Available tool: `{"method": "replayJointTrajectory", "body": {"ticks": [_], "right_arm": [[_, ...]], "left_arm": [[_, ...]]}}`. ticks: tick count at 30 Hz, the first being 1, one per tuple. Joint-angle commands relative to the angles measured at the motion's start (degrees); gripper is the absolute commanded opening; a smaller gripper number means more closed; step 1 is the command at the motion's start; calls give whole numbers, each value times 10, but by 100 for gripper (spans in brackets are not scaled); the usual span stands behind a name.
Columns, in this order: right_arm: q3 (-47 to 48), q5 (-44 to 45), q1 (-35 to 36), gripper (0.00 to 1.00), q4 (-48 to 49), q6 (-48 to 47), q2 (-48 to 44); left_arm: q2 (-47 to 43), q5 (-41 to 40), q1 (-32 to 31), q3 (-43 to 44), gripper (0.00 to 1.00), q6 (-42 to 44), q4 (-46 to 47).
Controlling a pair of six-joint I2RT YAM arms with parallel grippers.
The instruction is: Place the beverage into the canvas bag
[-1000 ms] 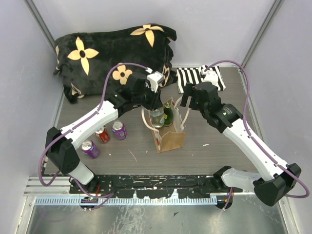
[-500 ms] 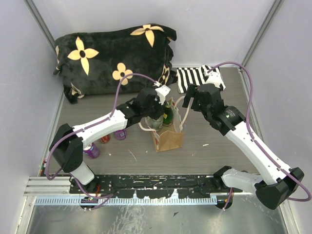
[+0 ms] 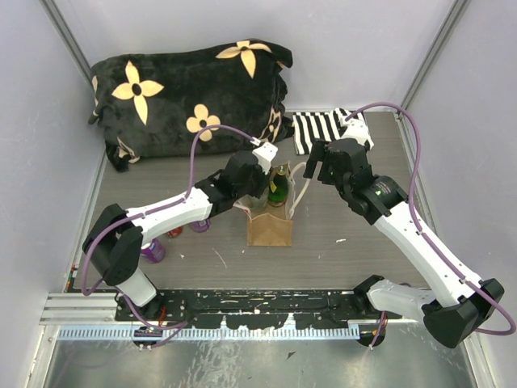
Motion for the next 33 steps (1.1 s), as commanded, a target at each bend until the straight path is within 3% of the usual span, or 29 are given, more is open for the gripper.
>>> {"method": "replayJointTrajectory", "body": {"ticks": [1,5,7,11,15,17,26,33], "right_arm": [[3,12,-3,87,15,4,-8],[2,13,-5,87,15,5,-9],[2,13,-4,87,15,5,-8],[2,9,-4,87,15,7,-4],[3,5,-4,87,17,8,1],[4,5,-4,87,17,8,2],[2,0,-4,87,18,6,1],[0,-4,-5,87,23,5,4]], "left_arm": [[1,5,-2,-16,0,-31,48],[0,15,-3,-35,0,-47,37],[1,16,-3,-39,7,-50,31],[3,16,-3,-35,32,-49,25],[8,16,-3,-18,65,-45,7],[7,17,-3,-11,75,-44,1],[-39,28,-3,41,85,-57,-48],[-85,43,1,109,87,-55,-115]]}}
